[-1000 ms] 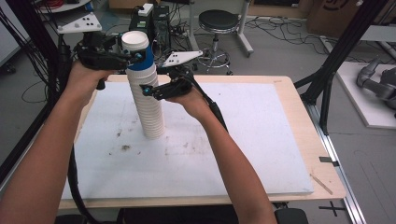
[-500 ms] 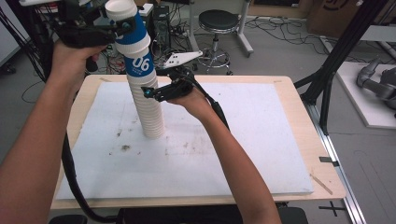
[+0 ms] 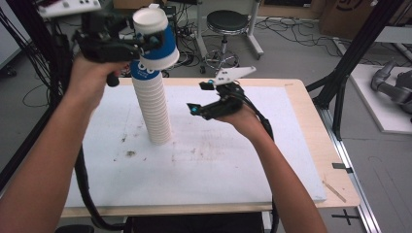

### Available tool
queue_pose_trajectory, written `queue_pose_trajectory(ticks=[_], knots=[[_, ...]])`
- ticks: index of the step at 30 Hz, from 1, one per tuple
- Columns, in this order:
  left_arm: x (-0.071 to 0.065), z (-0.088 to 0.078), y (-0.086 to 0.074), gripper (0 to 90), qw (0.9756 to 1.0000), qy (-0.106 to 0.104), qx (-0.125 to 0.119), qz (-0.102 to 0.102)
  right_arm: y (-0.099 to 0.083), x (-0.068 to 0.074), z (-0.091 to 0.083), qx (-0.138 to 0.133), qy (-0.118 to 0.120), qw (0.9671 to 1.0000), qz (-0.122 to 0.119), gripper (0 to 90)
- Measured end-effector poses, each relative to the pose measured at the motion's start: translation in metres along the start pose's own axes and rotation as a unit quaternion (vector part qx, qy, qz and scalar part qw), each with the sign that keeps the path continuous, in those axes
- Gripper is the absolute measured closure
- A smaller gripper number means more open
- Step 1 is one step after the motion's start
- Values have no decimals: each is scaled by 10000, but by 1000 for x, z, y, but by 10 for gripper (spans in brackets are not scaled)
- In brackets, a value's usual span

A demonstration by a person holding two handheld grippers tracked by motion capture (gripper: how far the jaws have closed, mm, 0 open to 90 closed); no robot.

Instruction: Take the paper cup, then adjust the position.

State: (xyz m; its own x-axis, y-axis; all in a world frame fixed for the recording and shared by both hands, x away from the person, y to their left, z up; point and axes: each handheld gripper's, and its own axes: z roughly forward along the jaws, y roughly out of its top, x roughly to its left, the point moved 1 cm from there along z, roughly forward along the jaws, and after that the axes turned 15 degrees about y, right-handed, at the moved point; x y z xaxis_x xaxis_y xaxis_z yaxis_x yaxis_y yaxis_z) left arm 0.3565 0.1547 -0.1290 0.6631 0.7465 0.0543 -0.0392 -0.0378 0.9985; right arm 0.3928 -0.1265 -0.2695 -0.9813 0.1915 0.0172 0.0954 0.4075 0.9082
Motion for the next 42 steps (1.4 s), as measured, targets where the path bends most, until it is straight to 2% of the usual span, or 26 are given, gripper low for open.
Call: queue_pose_trajectory(ticks=[5, 9, 15, 19, 21, 23, 27, 29, 35, 38, 42], knots=[[-22, 9, -33, 282, 9998, -151, 147, 44, -37, 4, -36, 58, -340, 9990, 276, 171], [-38, 20, -56, 282, 9993, -238, 245, 143, -72, 5, -61, -57, -611, 9966, 550, 171], [-48, 40, -94, 282, 9987, -317, 381, 116, -118, 3, -71, -65, -789, 9913, 1055, 171], [-51, 48, -118, 282, 9978, -336, 545, 171, -137, 3, -70, -57, -883, 9893, 1156, 171], [-53, 50, -127, 282, 9976, -343, 588, 151, -142, 4, -69, -69, -921, 9882, 1218, 172], [-54, 50, -134, 281, 9974, -324, 628, 143, -143, 7, -68, -130, -895, 9886, 1202, 172], [-55, 49, -141, 280, 9976, -294, 608, 123, -139, 14, -70, -259, -857, 9912, 978, 172], [-55, 49, -144, 279, 9978, -283, 593, 64, -138, 17, -70, -297, -827, 9918, 931, 171], [-55, 51, -154, 280, 9969, -380, 684, 102, -137, 24, -66, -423, -758, 9928, 831, 172], [-57, 51, -161, 280, 9963, -443, 726, 89, -136, 27, -62, -535, -686, 9931, 784, 172], [-62, 50, -168, 280, 9954, -596, 751, 81, -133, 33, -57, -665, -398, 9947, 677, 172]])
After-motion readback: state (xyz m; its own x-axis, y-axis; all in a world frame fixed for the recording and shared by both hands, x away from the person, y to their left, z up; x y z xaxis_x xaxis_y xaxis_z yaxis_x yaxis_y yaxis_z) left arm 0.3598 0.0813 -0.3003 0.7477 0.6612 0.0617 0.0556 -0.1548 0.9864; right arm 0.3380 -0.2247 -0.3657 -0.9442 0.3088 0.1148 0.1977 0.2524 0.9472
